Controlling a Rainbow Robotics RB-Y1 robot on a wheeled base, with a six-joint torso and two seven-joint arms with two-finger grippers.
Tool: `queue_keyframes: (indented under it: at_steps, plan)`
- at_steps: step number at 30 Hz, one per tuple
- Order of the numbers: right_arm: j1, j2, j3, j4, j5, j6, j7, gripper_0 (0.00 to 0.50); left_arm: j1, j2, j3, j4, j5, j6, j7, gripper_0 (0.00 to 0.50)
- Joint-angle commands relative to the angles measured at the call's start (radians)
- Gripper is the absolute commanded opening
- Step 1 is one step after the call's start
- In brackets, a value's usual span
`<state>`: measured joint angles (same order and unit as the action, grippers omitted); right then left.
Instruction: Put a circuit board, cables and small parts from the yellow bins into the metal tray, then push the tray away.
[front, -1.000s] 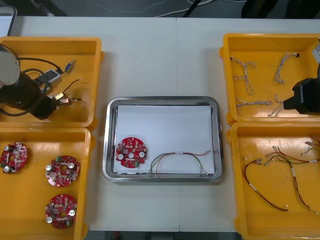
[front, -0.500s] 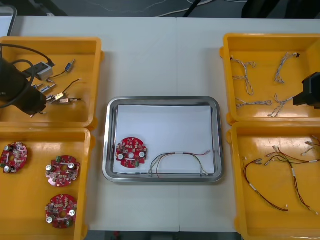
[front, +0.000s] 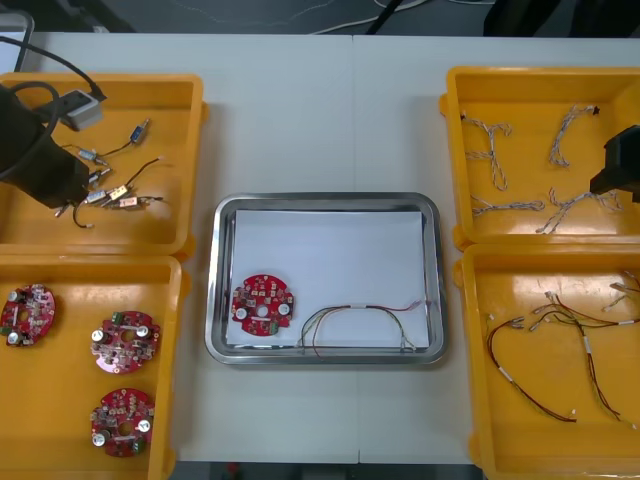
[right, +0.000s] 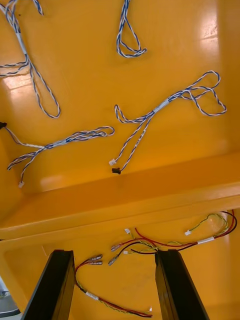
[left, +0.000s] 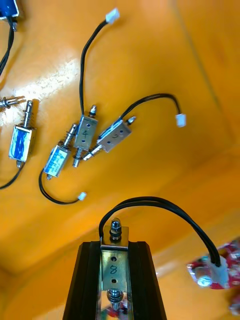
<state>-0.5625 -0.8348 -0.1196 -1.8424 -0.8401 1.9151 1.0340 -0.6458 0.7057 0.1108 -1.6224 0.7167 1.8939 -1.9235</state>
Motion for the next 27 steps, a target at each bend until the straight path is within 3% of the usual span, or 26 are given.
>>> queue_keyframes:
  at_steps: [1, 14, 27]
  plan:
    - [-0.091, -0.040, 0.081, 0.066, 0.021, -0.028, 0.038, 0.469, -0.044, 0.021, 0.030, -0.120, 0.027, 0.026, 0.262, 0.000]
    - [-0.175, -0.015, 0.107, 0.207, 0.023, -0.085, 0.060, 0.470, -0.025, -0.069, -0.017, -0.304, 0.056, 0.026, 0.521, 0.000]
    - [-0.214, -0.009, 0.126, 0.390, 0.115, -0.188, 0.057, 0.470, -0.018, -0.176, -0.154, -0.445, 0.001, 0.026, 0.761, 0.000]
